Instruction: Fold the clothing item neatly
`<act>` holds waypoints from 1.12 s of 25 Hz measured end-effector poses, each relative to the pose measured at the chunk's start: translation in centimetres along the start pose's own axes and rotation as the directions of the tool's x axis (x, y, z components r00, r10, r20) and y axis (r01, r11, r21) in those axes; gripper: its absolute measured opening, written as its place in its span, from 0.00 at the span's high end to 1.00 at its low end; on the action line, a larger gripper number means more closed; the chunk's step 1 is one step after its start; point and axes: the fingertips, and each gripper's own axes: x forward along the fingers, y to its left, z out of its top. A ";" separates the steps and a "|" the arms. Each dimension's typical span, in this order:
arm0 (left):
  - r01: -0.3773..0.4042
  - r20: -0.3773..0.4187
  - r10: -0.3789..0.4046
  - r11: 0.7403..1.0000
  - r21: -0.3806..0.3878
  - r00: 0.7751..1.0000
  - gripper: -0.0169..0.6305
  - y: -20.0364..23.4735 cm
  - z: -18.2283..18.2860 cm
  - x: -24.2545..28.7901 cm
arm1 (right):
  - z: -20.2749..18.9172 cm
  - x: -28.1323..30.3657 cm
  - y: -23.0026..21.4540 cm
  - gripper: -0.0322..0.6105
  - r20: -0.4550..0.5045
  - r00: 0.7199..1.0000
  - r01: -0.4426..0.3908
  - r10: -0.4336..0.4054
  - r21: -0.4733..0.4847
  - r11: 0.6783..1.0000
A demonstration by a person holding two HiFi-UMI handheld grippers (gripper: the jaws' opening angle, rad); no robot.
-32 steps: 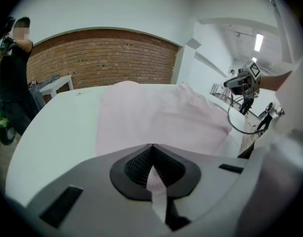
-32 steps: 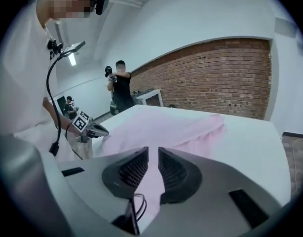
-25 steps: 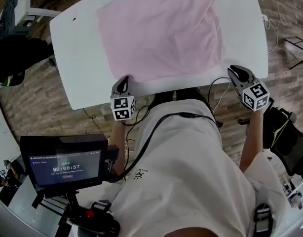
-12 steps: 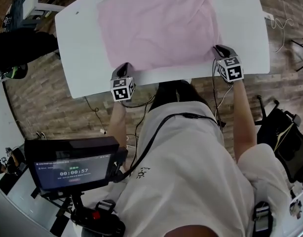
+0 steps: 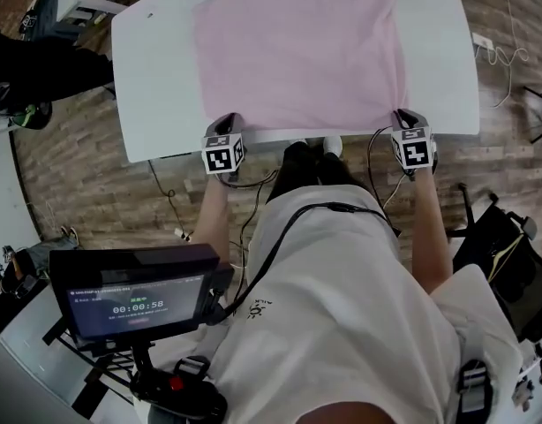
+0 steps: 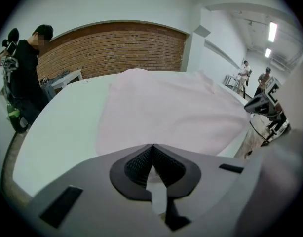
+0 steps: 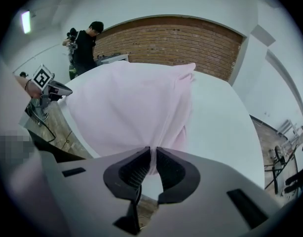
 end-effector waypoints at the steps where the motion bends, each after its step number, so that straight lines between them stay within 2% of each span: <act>1: -0.007 0.018 0.006 1.000 0.015 1.000 0.97 -0.1 0.3 -0.5 | 0.7 -0.5 0.0 0.88 0.029 1.000 -0.006 0.007 -0.016 1.000; 5: -0.060 0.109 0.056 0.997 0.037 0.992 0.97 1.0 2.1 -1.4 | 3.9 -1.6 1.0 0.88 0.156 0.985 -0.067 0.070 -0.024 0.997; 8: -0.086 0.075 0.083 0.996 0.029 0.994 0.97 2.2 1.6 0.0 | 3.5 -0.8 2.1 0.88 0.140 0.985 -0.094 0.100 -0.050 0.994; 12: -0.075 0.026 0.076 0.996 -0.040 0.997 0.97 2.4 0.8 0.5 | 1.1 0.9 0.4 0.89 0.083 0.996 -0.019 0.028 -0.106 0.994; 15: -0.045 0.012 0.046 0.995 -0.091 0.999 0.97 1.5 -0.6 0.0 | 0.7 1.0 -2.0 0.89 0.062 0.998 0.029 -0.025 -0.068 0.997; 17: -0.038 0.011 0.039 0.994 -0.105 0.999 0.97 1.2 -1.4 -0.2 | 0.6 1.2 -2.6 0.88 0.053 0.998 0.031 -0.029 -0.042 0.999; 20: -0.066 0.014 0.068 0.993 -0.094 0.998 0.97 1.9 -1.3 -0.7 | 0.8 0.6 -2.7 0.88 0.093 0.996 -0.001 -0.002 0.037 0.999; 23: -0.093 0.083 0.099 0.993 -0.068 0.992 0.97 2.4 -0.7 -3.0 | 0.6 -2.0 -2.7 0.88 0.173 0.985 -0.026 0.007 0.112 0.993; 25: -0.079 0.133 0.083 0.996 -0.034 0.988 0.97 1.1 -0.5 -4.9 | 0.2 -3.5 -2.2 0.89 0.217 0.976 -0.034 0.014 0.089 0.995; 28: -0.022 0.181 0.018 1.000 0.016 0.983 0.97 -1.5 0.2 -5.2 | 1.2 -3.7 -0.6 0.88 0.262 0.964 -0.061 0.050 0.034 0.998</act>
